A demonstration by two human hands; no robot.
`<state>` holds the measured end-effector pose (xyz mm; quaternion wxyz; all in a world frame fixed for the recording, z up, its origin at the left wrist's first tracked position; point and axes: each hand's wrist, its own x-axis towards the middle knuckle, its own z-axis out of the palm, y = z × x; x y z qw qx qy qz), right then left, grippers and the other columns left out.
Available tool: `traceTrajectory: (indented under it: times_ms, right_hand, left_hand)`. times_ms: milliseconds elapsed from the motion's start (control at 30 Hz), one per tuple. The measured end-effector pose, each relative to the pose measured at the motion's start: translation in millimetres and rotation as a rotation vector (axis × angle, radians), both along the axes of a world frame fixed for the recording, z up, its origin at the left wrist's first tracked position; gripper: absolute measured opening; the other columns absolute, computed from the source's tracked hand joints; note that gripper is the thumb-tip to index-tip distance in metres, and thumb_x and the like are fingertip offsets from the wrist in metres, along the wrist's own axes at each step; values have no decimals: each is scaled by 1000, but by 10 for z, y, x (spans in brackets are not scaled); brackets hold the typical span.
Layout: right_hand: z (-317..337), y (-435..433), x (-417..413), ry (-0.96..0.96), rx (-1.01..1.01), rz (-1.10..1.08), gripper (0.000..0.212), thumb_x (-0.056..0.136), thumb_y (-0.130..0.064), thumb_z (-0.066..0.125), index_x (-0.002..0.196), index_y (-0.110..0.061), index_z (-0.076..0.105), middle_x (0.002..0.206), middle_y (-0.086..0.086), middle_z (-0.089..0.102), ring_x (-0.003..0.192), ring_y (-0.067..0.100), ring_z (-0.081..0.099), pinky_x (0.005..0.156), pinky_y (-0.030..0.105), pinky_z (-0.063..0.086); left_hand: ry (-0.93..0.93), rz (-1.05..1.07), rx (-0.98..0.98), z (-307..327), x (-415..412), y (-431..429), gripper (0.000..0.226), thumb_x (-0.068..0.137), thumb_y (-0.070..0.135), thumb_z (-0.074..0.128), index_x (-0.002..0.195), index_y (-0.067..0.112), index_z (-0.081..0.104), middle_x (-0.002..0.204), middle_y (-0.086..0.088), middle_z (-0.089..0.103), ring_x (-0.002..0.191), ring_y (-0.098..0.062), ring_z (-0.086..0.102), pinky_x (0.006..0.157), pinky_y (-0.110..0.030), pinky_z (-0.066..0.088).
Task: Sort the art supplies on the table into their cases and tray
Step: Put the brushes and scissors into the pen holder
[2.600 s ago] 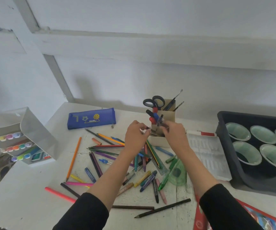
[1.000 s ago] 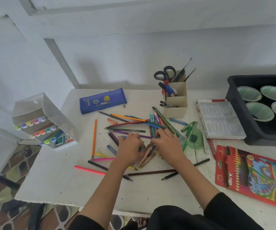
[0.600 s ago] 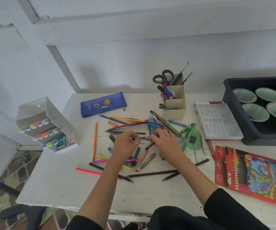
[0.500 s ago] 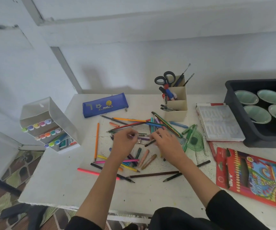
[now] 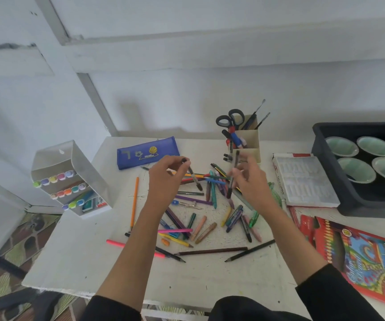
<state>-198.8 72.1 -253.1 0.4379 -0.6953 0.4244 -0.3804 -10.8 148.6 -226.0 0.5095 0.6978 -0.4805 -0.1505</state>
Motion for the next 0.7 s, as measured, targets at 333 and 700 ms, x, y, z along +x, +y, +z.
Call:
traceTrajectory:
  times_ms: [333,700]
  right_hand:
    - [285,-649,-386,65,-304,-219,21,102,-17,34,91,-12,51,78,13,60,61,25,59,59,22,46]
    - [140,-977,-433,436,-401,-63,22,96,-9,48,109,0,63,99,14,56,82,22,53,77,28,42]
  left_hand:
    - [188,-81,-147,161,-392,-558,10,85,13,70,90,22,71,82,5,72,79,-15,70,81,-36,57]
    - [101,-116,-56,-184,-741,-1100,12,85,13,69,96,11,74,89,-3,73,76,-2,64,74,-9,49]
